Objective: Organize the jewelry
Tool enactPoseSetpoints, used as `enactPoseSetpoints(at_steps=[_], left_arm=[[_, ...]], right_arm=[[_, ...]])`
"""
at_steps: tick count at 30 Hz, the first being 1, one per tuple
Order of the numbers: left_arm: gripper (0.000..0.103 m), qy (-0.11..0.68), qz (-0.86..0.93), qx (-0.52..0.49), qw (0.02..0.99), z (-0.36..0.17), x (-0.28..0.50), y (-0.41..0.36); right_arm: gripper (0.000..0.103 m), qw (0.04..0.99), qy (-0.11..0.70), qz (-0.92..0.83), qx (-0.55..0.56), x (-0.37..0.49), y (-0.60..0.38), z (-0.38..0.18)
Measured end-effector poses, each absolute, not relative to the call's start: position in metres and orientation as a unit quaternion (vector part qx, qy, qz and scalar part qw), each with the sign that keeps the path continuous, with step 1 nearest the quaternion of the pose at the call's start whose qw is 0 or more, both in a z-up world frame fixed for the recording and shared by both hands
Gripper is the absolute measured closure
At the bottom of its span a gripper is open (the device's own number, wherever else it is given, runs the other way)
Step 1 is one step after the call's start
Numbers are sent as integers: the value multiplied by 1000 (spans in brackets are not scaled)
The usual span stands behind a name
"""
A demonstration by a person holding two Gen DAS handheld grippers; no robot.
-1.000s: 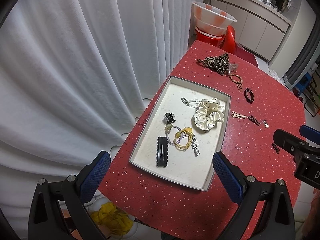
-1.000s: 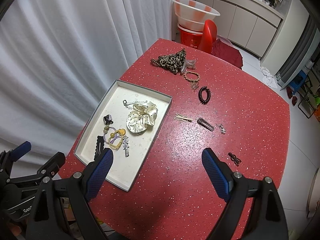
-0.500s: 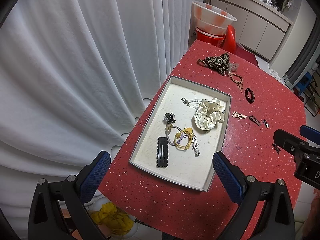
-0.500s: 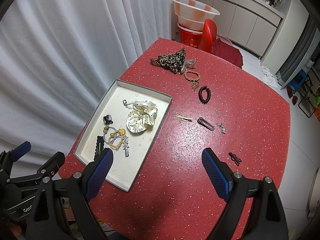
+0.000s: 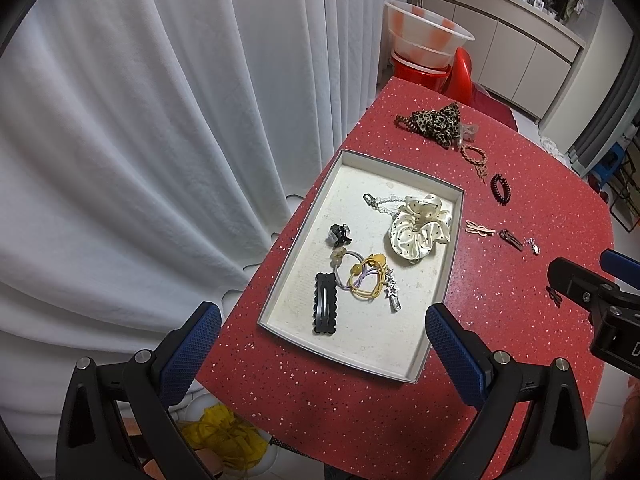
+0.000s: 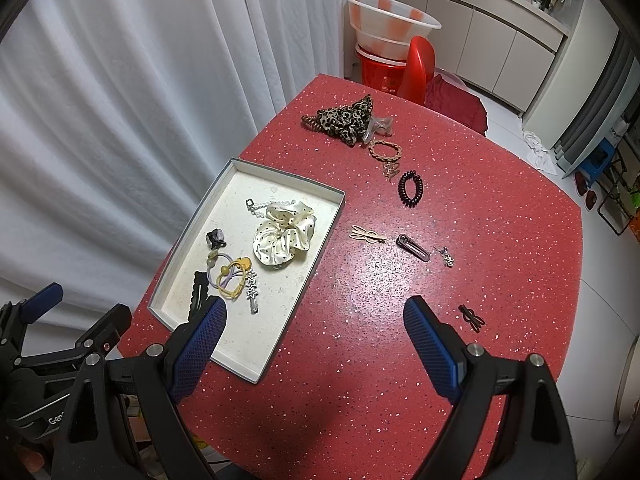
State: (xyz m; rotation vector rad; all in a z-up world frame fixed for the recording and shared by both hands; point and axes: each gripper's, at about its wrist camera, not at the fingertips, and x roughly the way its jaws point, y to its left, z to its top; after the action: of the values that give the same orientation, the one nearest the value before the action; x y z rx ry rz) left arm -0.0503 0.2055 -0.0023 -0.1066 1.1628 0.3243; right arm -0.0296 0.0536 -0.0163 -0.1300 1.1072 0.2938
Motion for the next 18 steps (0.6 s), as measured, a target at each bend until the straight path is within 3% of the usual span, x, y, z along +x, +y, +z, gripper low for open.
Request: enactPoseSetpoints(at_steps=[18], left_arm=[[1, 547, 152, -47, 822, -5, -48, 205]], right_arm=[[11, 835, 528, 142, -60, -28, 53, -20]])
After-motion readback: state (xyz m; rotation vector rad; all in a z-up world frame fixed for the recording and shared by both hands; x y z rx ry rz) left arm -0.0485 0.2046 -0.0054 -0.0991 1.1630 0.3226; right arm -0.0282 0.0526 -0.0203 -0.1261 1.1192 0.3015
